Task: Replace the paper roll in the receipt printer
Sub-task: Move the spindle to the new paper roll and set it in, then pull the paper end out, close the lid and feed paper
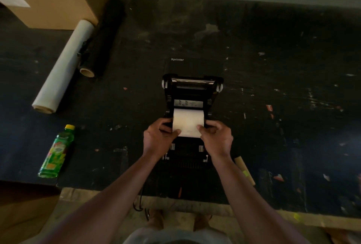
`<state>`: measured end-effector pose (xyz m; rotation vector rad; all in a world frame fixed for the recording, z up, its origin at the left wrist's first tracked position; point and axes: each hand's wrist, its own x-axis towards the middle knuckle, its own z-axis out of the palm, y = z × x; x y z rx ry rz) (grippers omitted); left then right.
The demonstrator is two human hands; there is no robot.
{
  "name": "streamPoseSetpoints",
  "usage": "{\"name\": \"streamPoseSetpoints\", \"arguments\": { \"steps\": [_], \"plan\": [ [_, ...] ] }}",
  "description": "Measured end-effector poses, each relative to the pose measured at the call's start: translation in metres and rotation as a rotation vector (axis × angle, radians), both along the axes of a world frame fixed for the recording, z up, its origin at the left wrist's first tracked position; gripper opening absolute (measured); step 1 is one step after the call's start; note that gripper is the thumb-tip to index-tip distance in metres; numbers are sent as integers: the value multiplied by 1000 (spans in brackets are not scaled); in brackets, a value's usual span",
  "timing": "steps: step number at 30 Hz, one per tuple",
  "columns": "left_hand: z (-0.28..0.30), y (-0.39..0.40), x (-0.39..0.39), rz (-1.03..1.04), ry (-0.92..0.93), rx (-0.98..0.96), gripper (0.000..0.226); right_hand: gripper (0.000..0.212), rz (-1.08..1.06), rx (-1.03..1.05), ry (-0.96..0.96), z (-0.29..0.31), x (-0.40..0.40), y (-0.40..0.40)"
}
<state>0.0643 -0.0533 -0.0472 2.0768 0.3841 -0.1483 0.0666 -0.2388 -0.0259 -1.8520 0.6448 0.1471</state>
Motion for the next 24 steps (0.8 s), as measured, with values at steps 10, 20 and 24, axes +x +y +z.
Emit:
{"name": "streamPoseSetpoints", "arguments": {
  "steps": [10, 20, 24],
  "plan": [
    [3, 3, -4, 114, 287, -327, 26, 16, -2, 290, 226, 1, 3, -19],
    [-5, 19, 1, -104, 296, -43, 20, 9, 171, 97, 292, -13, 1, -25],
    [-7, 21, 2, -215, 284, 98, 20, 11, 231, -19, 264, -19, -4, -23]
  ]
}}
